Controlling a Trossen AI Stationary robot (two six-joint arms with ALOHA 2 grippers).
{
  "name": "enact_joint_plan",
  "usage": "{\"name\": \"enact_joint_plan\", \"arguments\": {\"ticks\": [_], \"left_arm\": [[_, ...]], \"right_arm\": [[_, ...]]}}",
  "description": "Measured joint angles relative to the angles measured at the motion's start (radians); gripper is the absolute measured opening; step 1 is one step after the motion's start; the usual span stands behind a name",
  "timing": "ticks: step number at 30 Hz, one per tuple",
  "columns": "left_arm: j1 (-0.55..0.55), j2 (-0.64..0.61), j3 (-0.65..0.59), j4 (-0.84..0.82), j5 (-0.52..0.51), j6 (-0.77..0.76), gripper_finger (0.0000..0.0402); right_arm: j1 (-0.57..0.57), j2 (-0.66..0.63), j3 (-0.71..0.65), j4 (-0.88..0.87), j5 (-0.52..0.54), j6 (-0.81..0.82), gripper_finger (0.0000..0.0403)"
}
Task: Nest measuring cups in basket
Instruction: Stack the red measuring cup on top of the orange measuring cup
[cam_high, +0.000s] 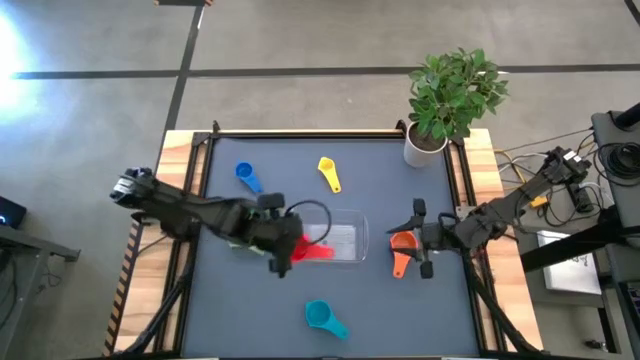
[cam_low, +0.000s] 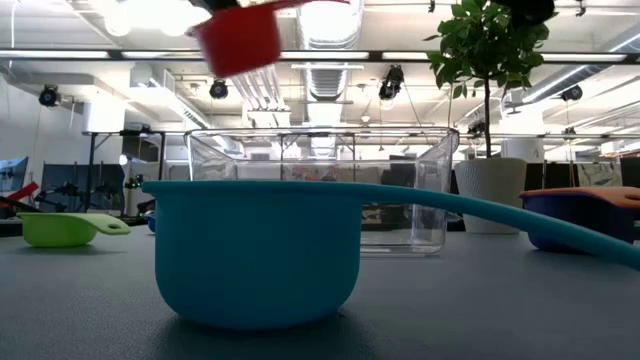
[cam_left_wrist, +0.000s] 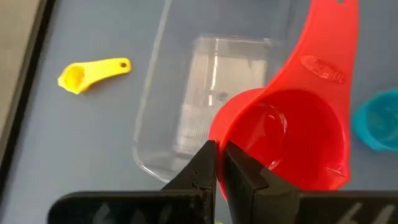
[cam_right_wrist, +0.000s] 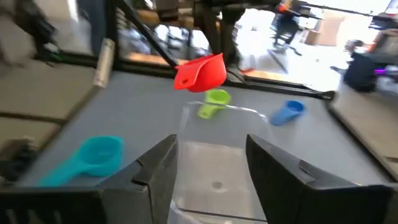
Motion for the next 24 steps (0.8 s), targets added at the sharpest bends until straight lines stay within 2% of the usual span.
{"name": "enact_joint_plan", "arguments": {"ticks": [8, 11, 19, 24], "left_arm": [[0.122, 0.122, 0.102, 0.012, -0.001, 0.051, 0.0], [0.144, 0.166, 0.137, 0.033, -0.002, 0.085, 0.0], [0.175, 0.263, 0.234, 0.035, -0.039, 0.15, 0.0], [0.183, 0.282, 0.251, 0.058, -0.063, 0.16, 0.0]], "right_arm": [[-0.001, 0.198, 0.143, -0.109, 0.26, -0.098, 0.0214], [-0.001, 0.262, 0.175, -0.115, 0.317, -0.121, 0.0222], [-0.071, 0.335, 0.215, -0.12, 0.302, -0.099, 0.0242], [-0.169, 0.363, 0.245, -0.145, 0.14, -0.056, 0.0252]]}}
